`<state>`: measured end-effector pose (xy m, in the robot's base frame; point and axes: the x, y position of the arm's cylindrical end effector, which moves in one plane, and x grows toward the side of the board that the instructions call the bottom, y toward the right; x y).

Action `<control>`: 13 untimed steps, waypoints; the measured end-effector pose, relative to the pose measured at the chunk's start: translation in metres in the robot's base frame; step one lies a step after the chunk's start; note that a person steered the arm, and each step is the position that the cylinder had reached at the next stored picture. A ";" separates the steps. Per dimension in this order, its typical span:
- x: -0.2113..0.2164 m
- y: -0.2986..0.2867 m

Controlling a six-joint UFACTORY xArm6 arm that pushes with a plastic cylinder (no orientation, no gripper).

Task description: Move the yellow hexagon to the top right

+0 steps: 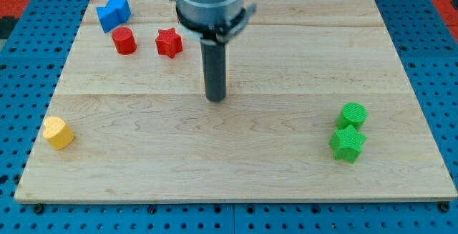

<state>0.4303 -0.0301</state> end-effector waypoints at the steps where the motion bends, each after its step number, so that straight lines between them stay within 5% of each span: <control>1: -0.057 -0.002; 2: -0.103 0.031; 4: -0.148 -0.024; 6: -0.197 0.076; 7: -0.203 0.025; 9: -0.235 0.133; 10: -0.224 0.203; 11: -0.160 0.137; 13: 0.072 -0.044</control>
